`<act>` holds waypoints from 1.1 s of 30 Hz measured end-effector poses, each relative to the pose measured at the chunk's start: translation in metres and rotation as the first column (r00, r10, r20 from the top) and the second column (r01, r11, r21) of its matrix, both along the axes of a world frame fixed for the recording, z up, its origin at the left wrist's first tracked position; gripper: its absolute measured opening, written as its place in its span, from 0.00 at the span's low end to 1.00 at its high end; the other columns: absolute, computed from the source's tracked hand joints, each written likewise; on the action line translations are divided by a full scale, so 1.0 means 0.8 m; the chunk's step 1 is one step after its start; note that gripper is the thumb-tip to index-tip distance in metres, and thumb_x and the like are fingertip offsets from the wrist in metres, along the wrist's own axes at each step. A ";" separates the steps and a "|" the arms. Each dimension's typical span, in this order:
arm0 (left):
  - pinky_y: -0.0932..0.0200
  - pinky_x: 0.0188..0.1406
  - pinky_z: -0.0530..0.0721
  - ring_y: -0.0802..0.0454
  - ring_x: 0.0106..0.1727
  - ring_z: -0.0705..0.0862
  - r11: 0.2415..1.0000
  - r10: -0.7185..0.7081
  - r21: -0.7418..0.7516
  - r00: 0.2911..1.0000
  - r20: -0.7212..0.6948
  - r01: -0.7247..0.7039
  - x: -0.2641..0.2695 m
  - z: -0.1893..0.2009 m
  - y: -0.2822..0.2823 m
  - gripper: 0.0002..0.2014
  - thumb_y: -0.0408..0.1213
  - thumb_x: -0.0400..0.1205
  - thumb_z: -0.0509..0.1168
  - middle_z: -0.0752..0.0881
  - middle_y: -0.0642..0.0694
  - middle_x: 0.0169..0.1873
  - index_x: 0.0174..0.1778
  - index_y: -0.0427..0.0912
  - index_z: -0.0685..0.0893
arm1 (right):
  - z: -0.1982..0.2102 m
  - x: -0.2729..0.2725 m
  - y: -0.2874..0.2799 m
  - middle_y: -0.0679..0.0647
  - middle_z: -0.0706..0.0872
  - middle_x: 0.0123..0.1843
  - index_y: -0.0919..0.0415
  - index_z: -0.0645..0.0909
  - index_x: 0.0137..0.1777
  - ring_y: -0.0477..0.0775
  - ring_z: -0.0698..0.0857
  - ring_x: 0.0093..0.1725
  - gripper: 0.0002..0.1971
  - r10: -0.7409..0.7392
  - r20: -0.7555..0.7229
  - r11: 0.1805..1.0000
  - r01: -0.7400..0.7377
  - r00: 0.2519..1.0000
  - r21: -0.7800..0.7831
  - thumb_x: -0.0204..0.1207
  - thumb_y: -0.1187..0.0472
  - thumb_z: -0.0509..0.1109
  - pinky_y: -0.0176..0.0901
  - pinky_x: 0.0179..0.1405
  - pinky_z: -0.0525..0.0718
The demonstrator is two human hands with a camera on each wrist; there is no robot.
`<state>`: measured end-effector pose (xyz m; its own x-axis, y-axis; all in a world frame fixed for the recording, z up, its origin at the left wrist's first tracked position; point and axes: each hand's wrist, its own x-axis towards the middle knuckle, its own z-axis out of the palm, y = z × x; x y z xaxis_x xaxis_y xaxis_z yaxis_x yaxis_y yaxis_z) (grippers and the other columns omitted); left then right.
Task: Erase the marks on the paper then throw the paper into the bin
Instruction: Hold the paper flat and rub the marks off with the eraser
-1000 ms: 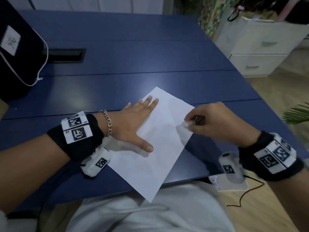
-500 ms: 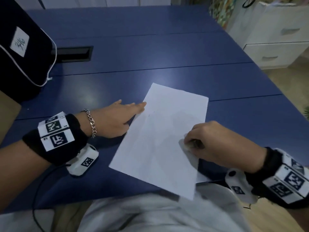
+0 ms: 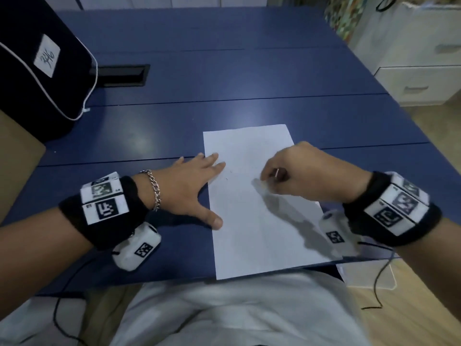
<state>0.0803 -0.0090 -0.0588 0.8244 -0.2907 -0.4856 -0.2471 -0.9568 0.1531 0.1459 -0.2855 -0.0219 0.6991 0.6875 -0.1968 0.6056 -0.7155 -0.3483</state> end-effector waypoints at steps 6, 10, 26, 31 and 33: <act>0.18 0.85 0.42 0.40 0.92 0.31 0.991 -0.020 0.130 1.000 -0.023 0.023 0.002 -0.013 -0.008 0.79 0.92 0.56 0.63 0.26 0.52 0.90 0.91 0.53 0.28 | -0.022 0.026 0.062 0.46 0.93 0.47 0.55 0.93 0.54 0.51 0.88 0.48 0.11 0.062 0.081 0.997 -0.065 0.995 0.039 0.77 0.64 0.71 0.36 0.46 0.84; 0.15 0.84 0.40 0.37 0.91 0.31 0.991 -0.007 0.133 1.000 -0.027 0.011 0.002 -0.015 -0.005 0.79 0.92 0.55 0.62 0.25 0.54 0.89 0.90 0.56 0.26 | -0.029 0.006 0.075 0.48 0.92 0.41 0.54 0.91 0.46 0.52 0.87 0.41 0.07 0.181 0.094 0.983 -0.183 0.979 0.008 0.76 0.62 0.70 0.45 0.45 0.86; 0.20 0.86 0.37 0.41 0.91 0.29 0.987 -0.154 0.032 0.988 -0.016 0.154 0.029 -0.022 -0.035 0.74 0.89 0.59 0.66 0.26 0.58 0.89 0.89 0.63 0.27 | -0.022 0.019 0.012 0.41 0.92 0.44 0.47 0.92 0.54 0.40 0.88 0.44 0.09 -0.003 0.053 1.000 0.001 0.999 0.027 0.76 0.60 0.77 0.44 0.50 0.90; 0.15 0.83 0.37 0.38 0.91 0.27 0.988 -0.127 0.082 0.991 -0.031 0.129 0.030 -0.023 -0.038 0.77 0.90 0.54 0.67 0.23 0.60 0.88 0.87 0.67 0.24 | -0.022 0.013 0.022 0.44 0.91 0.43 0.52 0.93 0.54 0.46 0.87 0.43 0.09 -0.020 0.058 0.999 0.019 0.998 0.028 0.77 0.62 0.75 0.48 0.49 0.91; 0.14 0.82 0.37 0.37 0.91 0.28 0.988 -0.117 0.096 0.992 -0.040 0.121 0.031 -0.023 -0.041 0.78 0.90 0.52 0.67 0.22 0.59 0.87 0.86 0.68 0.23 | -0.024 0.001 0.027 0.45 0.90 0.42 0.53 0.92 0.50 0.48 0.86 0.42 0.07 0.034 0.072 0.999 -0.034 0.997 0.002 0.77 0.62 0.74 0.44 0.46 0.87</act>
